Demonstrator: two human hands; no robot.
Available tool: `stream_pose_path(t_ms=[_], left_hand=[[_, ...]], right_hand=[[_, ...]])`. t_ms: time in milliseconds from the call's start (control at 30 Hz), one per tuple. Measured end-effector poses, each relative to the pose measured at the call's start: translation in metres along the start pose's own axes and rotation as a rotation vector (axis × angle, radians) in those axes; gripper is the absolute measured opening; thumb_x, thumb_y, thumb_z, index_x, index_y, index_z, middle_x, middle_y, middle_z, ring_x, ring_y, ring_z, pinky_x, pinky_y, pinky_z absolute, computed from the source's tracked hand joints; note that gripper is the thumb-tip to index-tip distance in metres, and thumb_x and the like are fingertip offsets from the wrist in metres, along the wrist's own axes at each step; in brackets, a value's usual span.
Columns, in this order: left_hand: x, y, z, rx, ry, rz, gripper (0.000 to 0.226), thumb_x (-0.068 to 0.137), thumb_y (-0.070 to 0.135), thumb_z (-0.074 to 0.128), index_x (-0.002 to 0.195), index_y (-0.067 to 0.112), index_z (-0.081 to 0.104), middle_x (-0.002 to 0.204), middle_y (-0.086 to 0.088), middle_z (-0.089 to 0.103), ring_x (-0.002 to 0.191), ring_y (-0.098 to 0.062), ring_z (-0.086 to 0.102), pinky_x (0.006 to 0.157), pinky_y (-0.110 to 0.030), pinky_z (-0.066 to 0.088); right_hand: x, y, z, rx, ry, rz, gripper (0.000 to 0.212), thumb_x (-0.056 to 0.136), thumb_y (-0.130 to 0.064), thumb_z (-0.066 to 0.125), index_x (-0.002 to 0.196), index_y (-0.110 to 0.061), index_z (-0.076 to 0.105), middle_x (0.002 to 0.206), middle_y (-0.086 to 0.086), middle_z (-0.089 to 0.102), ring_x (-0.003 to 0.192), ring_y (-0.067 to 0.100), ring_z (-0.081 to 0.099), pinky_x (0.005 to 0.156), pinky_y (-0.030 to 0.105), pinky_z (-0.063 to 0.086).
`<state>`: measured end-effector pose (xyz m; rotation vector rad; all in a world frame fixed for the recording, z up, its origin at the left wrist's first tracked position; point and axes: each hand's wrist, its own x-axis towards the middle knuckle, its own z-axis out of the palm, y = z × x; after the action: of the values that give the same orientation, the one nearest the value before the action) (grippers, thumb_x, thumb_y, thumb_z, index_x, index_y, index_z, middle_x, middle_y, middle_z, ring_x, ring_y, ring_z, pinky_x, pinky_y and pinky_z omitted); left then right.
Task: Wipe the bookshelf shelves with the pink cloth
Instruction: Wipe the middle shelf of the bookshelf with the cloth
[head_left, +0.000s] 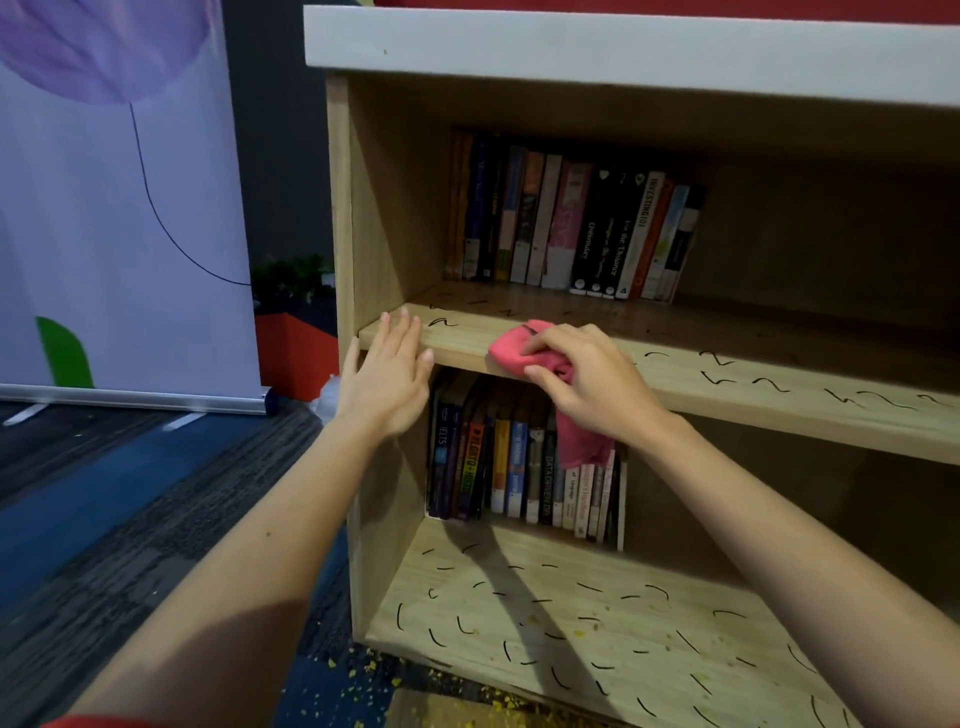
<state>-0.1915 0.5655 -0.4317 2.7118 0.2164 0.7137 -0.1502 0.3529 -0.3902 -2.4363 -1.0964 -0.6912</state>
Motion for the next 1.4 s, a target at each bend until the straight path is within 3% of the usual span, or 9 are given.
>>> stream_pose_path(t_ms=[133, 267, 433, 567, 767, 867, 1000, 1233, 1400], left_hand=[[-0.010, 0.018, 0.008, 0.052, 0.109, 0.148, 0.049, 0.102, 0.034, 0.022, 0.150, 0.022, 0.017, 0.158, 0.008, 0.008, 0.144, -0.006, -0.003, 0.114, -0.030, -0.010], [-0.002, 0.037, 0.013, 0.025, 0.103, 0.251, 0.043, 0.102, 0.031, 0.025, 0.144, 0.024, 0.034, 0.153, 0.009, 0.028, 0.143, -0.005, 0.012, 0.115, -0.029, -0.005], [0.003, 0.038, 0.021, -0.005, 0.104, 0.191, 0.044, 0.102, 0.035, 0.026, 0.144, 0.025, 0.033, 0.150, 0.010, 0.033, 0.142, -0.004, 0.018, 0.115, -0.028, -0.002], [0.004, 0.035, 0.020, -0.006, 0.111, 0.193, 0.045, 0.101, 0.038, 0.027, 0.145, 0.027, 0.032, 0.149, 0.011, 0.034, 0.140, -0.004, 0.022, 0.114, -0.027, -0.002], [0.021, 0.022, 0.004, 0.039, -0.054, 0.184, 0.053, 0.097, 0.051, 0.028, 0.145, 0.030, 0.030, 0.151, 0.008, 0.031, 0.140, -0.011, 0.022, 0.114, -0.030, 0.007], [0.019, 0.022, 0.007, 0.005, -0.006, 0.219, 0.051, 0.097, 0.048, 0.031, 0.144, 0.028, 0.033, 0.149, 0.008, 0.035, 0.139, -0.012, 0.025, 0.113, -0.028, 0.007], [0.018, 0.022, 0.011, -0.046, 0.056, 0.211, 0.048, 0.098, 0.045, 0.034, 0.142, 0.027, 0.038, 0.146, 0.009, 0.039, 0.136, -0.013, 0.028, 0.111, -0.028, 0.006], [0.019, 0.019, 0.016, -0.061, 0.090, 0.227, 0.047, 0.097, 0.045, 0.036, 0.140, 0.027, 0.042, 0.143, 0.009, 0.044, 0.135, -0.014, 0.030, 0.108, -0.027, 0.007], [0.018, 0.019, 0.017, -0.083, 0.105, 0.224, 0.046, 0.097, 0.044, 0.038, 0.139, 0.026, 0.043, 0.142, 0.009, 0.044, 0.134, -0.013, 0.031, 0.107, -0.027, 0.007]], right_hand=[[-0.015, 0.017, -0.013, -0.079, 0.023, 0.112, 0.033, 0.093, -0.015, 0.053, 0.125, -0.023, 0.059, 0.116, -0.004, 0.060, 0.098, 0.013, 0.043, 0.083, 0.026, 0.037], [0.006, 0.013, -0.024, -0.119, -0.015, 0.313, 0.033, 0.090, -0.010, 0.053, 0.121, -0.019, 0.063, 0.117, -0.001, 0.065, 0.112, 0.019, 0.055, 0.101, 0.037, 0.041], [0.018, -0.016, -0.001, -0.157, -0.085, 0.183, 0.041, 0.090, -0.007, 0.050, 0.125, -0.026, 0.060, 0.118, -0.001, 0.060, 0.114, 0.026, 0.048, 0.096, 0.038, 0.042], [0.029, 0.007, -0.021, -0.166, -0.151, 0.333, 0.032, 0.088, -0.010, 0.054, 0.116, -0.020, 0.067, 0.120, 0.002, 0.065, 0.113, 0.024, 0.055, 0.094, 0.037, 0.046], [0.041, -0.016, 0.000, -0.134, -0.160, 0.214, 0.032, 0.085, -0.011, 0.053, 0.113, -0.019, 0.069, 0.114, 0.002, 0.065, 0.113, 0.024, 0.052, 0.088, 0.034, 0.047], [0.032, -0.001, -0.020, -0.085, -0.199, 0.293, 0.036, 0.085, -0.004, 0.052, 0.115, -0.018, 0.067, 0.117, -0.002, 0.064, 0.106, 0.016, 0.053, 0.083, 0.030, 0.044], [0.049, 0.002, -0.012, -0.159, -0.200, 0.306, 0.029, 0.086, -0.013, 0.054, 0.110, -0.018, 0.070, 0.117, 0.004, 0.066, 0.111, 0.028, 0.055, 0.088, 0.044, 0.050], [0.034, 0.000, -0.023, -0.103, -0.222, 0.300, 0.033, 0.088, -0.006, 0.051, 0.113, -0.019, 0.068, 0.117, -0.003, 0.064, 0.102, 0.014, 0.051, 0.084, 0.032, 0.043], [0.054, -0.003, -0.008, -0.149, -0.209, 0.286, 0.032, 0.086, -0.012, 0.052, 0.111, -0.020, 0.070, 0.117, 0.001, 0.066, 0.111, 0.027, 0.055, 0.088, 0.042, 0.050]])
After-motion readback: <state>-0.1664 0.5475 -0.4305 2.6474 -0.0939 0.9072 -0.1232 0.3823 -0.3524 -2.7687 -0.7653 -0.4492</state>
